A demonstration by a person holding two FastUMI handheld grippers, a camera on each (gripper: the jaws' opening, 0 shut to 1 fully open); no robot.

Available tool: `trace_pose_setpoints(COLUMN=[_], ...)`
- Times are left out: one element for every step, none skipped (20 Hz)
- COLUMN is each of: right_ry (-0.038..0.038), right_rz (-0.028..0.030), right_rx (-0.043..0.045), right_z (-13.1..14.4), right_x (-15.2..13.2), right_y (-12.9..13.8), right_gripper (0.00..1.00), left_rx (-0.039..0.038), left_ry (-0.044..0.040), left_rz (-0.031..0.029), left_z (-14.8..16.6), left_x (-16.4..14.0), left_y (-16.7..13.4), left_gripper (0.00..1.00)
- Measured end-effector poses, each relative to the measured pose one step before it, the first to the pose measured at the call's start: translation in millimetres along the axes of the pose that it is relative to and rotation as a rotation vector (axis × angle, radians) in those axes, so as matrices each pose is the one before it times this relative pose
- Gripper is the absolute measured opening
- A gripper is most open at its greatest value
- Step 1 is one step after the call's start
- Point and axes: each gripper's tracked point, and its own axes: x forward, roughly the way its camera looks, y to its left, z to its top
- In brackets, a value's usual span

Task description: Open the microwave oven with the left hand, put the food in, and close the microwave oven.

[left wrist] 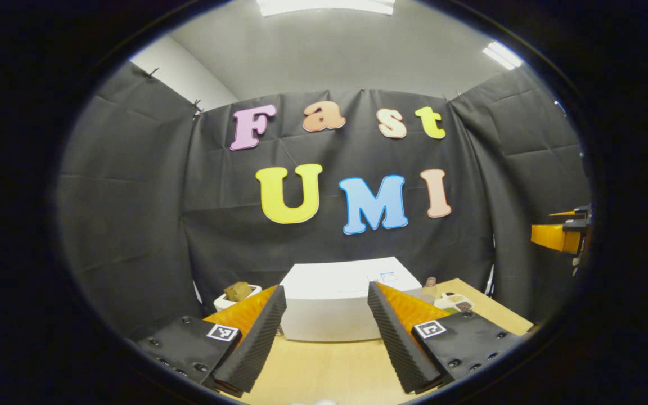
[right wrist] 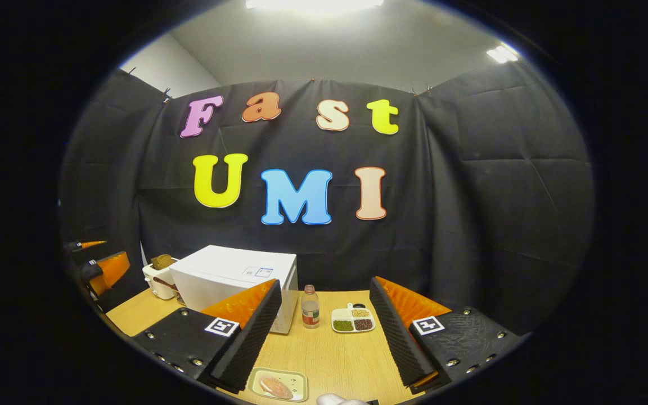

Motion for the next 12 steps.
trace_pose_setpoints(right_ry=[-0.00301, -0.00558, -0.00499, -0.00434, -0.00178, 0.0037, 0.0069, 0.00498, -0.00263, -0.00623, -0.00535, -0.00186], right_rz=[-0.00128, 0.00264, -0.01007, -0.01589, -0.00935, -0.01022, -0.01437, -0.01813, -0.02402, -0.02071, -0.01838, -0.01579], right_rx=[-0.00747, -0.0137, -0.01458, -0.00741, 0.00039, 0.00197, -0.00532, -0.02218, -0.02974, -0.01955, -0.01681, -0.0103], right_z=[1.28, 4.1, 3.23, 4.97, 3.64, 2.54, 1.27, 2.31, 4.74, 5.93, 6.12, 4.96], right_x=[-1.74, -1.57, -1.2, -1.71, -1.48, -0.68, -0.81, -1.3, -2.19, -1.61, -2.68, -1.48], right_y=[-2.14, -1.22, -5.22, -7.99, -4.86, -4.88, -6.64, -7.87, -9.92, -8.38, -7.82, -6.1], right_gripper=[0.96, 0.96, 0.96, 0.96, 0.96, 0.96, 0.96, 0.96, 0.96, 0.96, 0.96, 0.96], left_rx=[-0.00922, -0.00996, -0.00449, -0.00024, -0.00168, -0.0016, -0.00189, -0.00888, -0.01043, -0.0052, -0.00601, -0.00474], left_ry=[0.01853, 0.01168, 0.00997, 0.0054, 0.00573, 0.0218, 0.01936, 0.01823, 0.00628, 0.00757, 0.0089, 0.00225], left_rz=[-0.01646, -0.02247, -0.00966, -0.0114, -0.01404, -0.01304, -0.00686, -0.01102, -0.01176, -0.00715, -0.00876, -0.00828], left_z=[-9.98, -8.68, -11.4, -11.9, -12.77, -16.3, -18.26, -16.47, -13.38, -12.66, -14.25, -9.87], left_x=[2.77, 4.55, 5.36, 6.06, 8.47, 9.52, 10.14, 11.61, 12.06, 13.32, 16.51, 16.87], left_y=[-7.36, -10.09, -6.05, -8.61, -10.2, -11.01, -9.33, -10.83, -10.72, -8.34, -8.46, -7.52], left_gripper=[0.97, 0.94, 1.0, 0.94, 1.0, 1.0, 1.0, 0.98, 0.98, 0.97, 0.97, 0.98])
